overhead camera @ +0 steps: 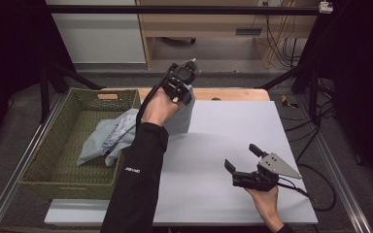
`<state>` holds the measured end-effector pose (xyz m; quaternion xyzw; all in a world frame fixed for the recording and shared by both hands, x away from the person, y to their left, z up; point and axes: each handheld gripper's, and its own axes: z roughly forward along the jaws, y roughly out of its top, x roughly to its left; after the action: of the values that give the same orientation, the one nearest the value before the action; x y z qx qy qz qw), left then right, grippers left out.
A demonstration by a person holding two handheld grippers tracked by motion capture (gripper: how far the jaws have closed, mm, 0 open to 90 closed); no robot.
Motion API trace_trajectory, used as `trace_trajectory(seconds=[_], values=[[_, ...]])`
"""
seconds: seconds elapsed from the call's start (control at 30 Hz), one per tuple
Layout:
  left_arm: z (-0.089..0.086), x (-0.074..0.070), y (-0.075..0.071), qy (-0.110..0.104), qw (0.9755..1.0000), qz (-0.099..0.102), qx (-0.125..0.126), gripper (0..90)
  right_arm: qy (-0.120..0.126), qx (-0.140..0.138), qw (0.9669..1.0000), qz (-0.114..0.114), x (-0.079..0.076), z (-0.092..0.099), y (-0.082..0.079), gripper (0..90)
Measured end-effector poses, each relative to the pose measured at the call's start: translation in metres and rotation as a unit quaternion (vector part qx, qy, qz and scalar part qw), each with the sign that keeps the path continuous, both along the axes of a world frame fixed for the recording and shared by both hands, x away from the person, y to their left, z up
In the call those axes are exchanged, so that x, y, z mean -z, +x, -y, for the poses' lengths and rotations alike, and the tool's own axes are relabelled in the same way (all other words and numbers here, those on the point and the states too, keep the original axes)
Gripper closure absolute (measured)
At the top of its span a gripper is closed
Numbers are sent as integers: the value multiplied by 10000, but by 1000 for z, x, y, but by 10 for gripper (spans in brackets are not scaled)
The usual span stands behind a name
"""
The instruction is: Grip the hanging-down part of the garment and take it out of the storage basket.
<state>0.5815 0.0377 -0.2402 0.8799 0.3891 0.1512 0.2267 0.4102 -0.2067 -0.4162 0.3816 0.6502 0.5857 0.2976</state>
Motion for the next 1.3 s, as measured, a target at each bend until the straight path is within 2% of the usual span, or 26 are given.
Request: trace_trajectory(seconds=[0.13, 0.17, 0.2, 0.23, 0.33, 0.37, 0.4, 0.47, 0.5, 0.53, 0.57, 0.63, 0.7, 0.83, 0.87, 0.93, 1.3], values=[[-2, -3, -1, 38, 10000, 11, 31, 842, 93, -105, 9999, 97, -6, -8, 5, 3], [-2, -3, -2, 43, 10000, 5, 40, 843, 100, -86, 9999, 9, -8, -10, 5, 3], [-2, -4, -2, 52, 10000, 5, 47, 842, 49, -97, 9999, 93, -9, -11, 7, 3], [-3, -4, -3, 45, 10000, 6, 42, 842, 163, -109, 9998, 76, -12, -15, 8, 3], [-3, -4, -3, 42, 10000, 11, 49, 843, 79, -154, 9998, 98, -15, -20, 11, 3], [-3, -4, -3, 35, 10000, 2, 53, 842, 142, -168, 9997, 97, -17, -23, 13, 3], [-3, -4, -3, 33, 10000, 5, 54, 842, 58, -182, 9997, 119, -18, -25, 14, 3], [-4, -5, -3, 30, 10000, 8, 58, 843, 191, -246, 9995, 97, -21, -30, 15, 3], [-4, -5, -3, 36, 10000, 6, 67, 842, 63, -246, 9995, 164, -21, -31, 18, 3], [-4, -6, -3, 43, 10000, 3, 66, 842, 137, -260, 9995, 145, -22, -34, 19, 3], [-5, -6, -3, 37, 10000, 8, 65, 842, 48, -257, 9995, 151, -23, -36, 21, 3], [-5, -7, -3, 40, 10000, 6, 70, 842, 64, -326, 9992, 226, -23, -40, 25, 3], [-6, -7, -3, 40, 10000, 1, 71, 842, 165, -346, 9992, 105, -24, -43, 27, 3], [-5, -6, -3, 31, 10000, -10, 59, 842, 211, -305, 9993, 83, -23, -51, 32, 3], [-5, -6, -3, 27, 10000, -15, 60, 842, 99, -296, 9995, 96, -23, -51, 33, 3], [-5, -6, -2, 41, 10000, -22, 63, 842, 165, -322, 9993, 81, -23, -55, 36, 3], [-6, -7, -2, 24, 10000, -33, 44, 842, 66, -434, 9990, 116, -26, -76, 50, 3]])
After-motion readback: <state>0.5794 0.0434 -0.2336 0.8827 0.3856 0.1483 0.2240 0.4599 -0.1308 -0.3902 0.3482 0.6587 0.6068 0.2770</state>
